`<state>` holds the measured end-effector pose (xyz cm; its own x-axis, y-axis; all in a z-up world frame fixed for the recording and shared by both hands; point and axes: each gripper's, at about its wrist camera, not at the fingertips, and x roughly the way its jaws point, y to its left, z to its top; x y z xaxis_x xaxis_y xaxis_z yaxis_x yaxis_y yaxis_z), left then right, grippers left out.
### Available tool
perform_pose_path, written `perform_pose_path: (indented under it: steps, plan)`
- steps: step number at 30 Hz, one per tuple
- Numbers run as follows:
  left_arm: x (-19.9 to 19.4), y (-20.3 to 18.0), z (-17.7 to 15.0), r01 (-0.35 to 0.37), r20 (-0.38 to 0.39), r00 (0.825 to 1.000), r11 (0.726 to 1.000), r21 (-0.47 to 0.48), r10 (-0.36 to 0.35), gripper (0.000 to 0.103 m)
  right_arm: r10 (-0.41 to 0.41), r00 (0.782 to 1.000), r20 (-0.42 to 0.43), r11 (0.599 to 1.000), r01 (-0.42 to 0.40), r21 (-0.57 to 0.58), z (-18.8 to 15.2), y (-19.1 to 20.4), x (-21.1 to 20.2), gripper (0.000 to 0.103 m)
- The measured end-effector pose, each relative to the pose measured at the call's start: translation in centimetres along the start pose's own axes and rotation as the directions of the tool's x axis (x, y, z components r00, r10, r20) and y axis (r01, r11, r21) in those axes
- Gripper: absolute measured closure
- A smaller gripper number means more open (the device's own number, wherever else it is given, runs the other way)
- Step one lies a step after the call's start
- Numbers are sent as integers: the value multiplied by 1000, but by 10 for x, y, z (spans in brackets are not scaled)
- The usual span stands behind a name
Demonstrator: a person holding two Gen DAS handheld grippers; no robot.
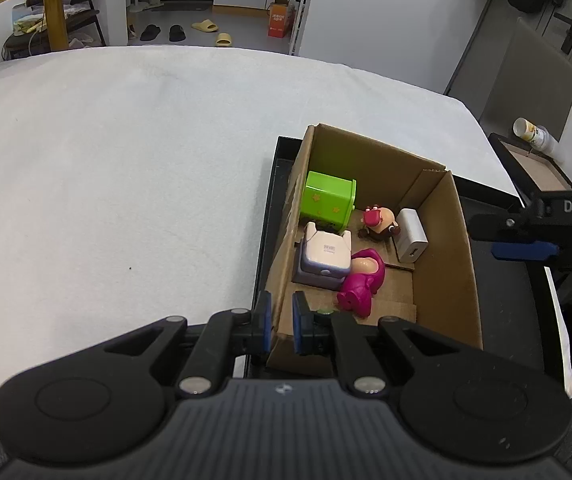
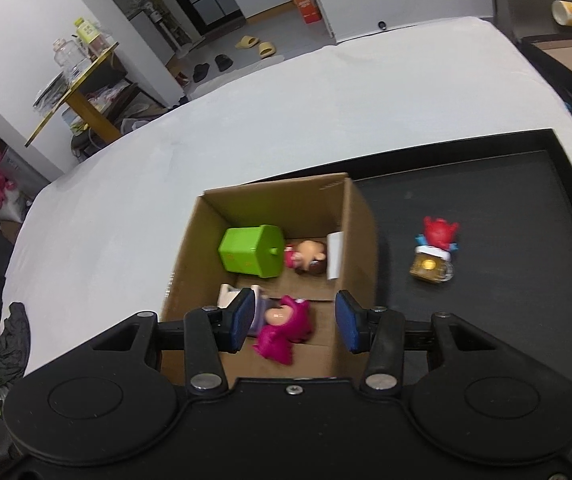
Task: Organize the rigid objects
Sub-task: 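Move the right gripper down to the red crab figure on the tray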
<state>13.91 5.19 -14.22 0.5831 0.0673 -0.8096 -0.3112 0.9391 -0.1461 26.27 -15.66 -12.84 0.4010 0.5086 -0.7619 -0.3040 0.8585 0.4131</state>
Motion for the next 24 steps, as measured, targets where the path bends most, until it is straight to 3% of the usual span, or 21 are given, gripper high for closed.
perform_pose_path:
  steps: [24]
  plan:
    - [5,-7,-1,-42,-12,999,999,25,42,93,-80,997,17,992,78,99,-15,-76,10,50]
